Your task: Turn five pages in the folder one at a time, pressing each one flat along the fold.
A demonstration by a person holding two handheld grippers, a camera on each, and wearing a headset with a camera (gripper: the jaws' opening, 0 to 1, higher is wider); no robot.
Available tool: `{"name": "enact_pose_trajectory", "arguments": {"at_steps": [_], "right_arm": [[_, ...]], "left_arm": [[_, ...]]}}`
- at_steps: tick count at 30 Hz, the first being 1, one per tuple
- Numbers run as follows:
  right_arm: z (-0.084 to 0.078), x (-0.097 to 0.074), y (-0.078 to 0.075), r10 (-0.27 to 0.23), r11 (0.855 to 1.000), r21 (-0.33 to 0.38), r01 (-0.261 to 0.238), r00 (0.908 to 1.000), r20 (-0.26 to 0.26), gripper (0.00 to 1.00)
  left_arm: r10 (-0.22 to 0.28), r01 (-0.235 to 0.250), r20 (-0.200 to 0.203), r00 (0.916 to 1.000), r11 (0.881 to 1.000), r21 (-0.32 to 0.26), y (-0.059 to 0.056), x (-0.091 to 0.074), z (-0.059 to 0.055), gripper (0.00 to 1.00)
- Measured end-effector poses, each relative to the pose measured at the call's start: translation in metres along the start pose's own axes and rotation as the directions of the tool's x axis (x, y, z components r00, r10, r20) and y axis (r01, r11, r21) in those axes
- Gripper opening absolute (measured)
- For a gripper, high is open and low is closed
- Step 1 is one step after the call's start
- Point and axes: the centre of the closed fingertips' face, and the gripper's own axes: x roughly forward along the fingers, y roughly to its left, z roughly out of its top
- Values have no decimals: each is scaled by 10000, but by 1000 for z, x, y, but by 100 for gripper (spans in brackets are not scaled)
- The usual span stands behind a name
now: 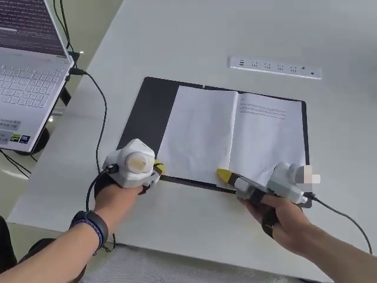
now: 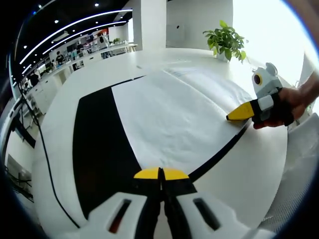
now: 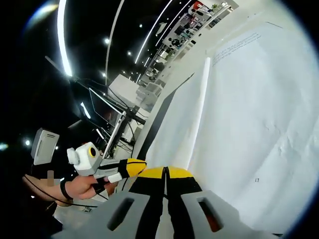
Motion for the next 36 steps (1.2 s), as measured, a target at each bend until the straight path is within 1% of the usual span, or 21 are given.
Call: {"name": "enact_pose_trajectory", "arguments": {"at_steps": [4, 7, 10, 11, 14, 17, 19, 20, 23, 25, 27, 28, 30, 32, 34, 36], "right_arm": [[-6, -3, 0, -36, 10000, -29, 35, 10000, -85, 0], [-8, -5, -2, -62, 10000, 41, 62, 9999, -116, 0], [-10, -6, -2, -122, 9999, -61, 121, 9998, -170, 0], [-11, -6, -2, -149, 9998, -104, 147, 9997, -190, 0], [-12, -7, -3, -213, 9997, -85, 211, 9996, -195, 0], [-13, -7, -3, -286, 9994, -186, 282, 9993, -219, 0], [-12, -8, 1, -293, 9992, -288, 286, 9993, -244, 0], [-12, -8, 2, -298, 9991, -294, 290, 9993, -245, 0], [-11, -10, 4, -295, 9990, -334, 289, 9994, -179, 0], [-11, -13, 5, -318, 9986, -439, 310, 9994, -166, 0], [-10, -14, 6, -285, 9983, -507, 277, 9995, -157, 2], [-9, -16, 9, -279, 9980, -571, 270, 9995, -160, 3], [-7, -19, 9, -272, 9979, -597, 265, 9996, -117, 5], [-2, -23, 11, -217, 9974, -685, 218, 9998, 20, 10], [2, -28, 14, -231, 9965, -798, 241, 9996, 143, 12], [5, -33, 14, -269, 9944, -1016, 286, 9995, 182, 14]], "left_arm": [[-47, 47, -28, 10000, 10000, 47, 0, 0, -1, 0], [-102, 103, -61, 9999, 9999, 89, 0, 0, -1, 0], [-153, 154, -87, 9998, 9998, 134, 0, 1, 0, 0], [-129, 131, -95, 9999, 9996, 237, 0, 1, 0, 0], [-187, 190, -141, 9997, 9996, 215, -1, 1, 0, 0], [-242, 247, -245, 9994, 9995, 210, 0, 1, 0, 0], [-329, 335, -373, 9988, 9993, 155, -2, 1, 1, 0], [-385, 389, -436, 9983, 9992, 86, -3, 1, 0, 2], [-497, 505, -537, 9973, 9986, 145, -7, 0, 1, 6], [-564, 571, -549, 9969, 9983, 104, -11, -1, 2, 11], [-652, 656, -526, 9965, 9978, 56, -14, -1, 3, 12], [-685, 684, -438, 9967, 9977, -36, -16, -2, 5, 13], [-717, 714, -393, 9967, 9974, -76, -18, -5, 7, 16], [-819, 814, -362, 9960, 9966, -161, -23, -9, 9, 21], [-881, 881, -329, 9956, 9961, -31, -27, -14, 9, 23], [-897, 901, -361, 9953, 9959, 101, -29, -16, 8, 24]]}}
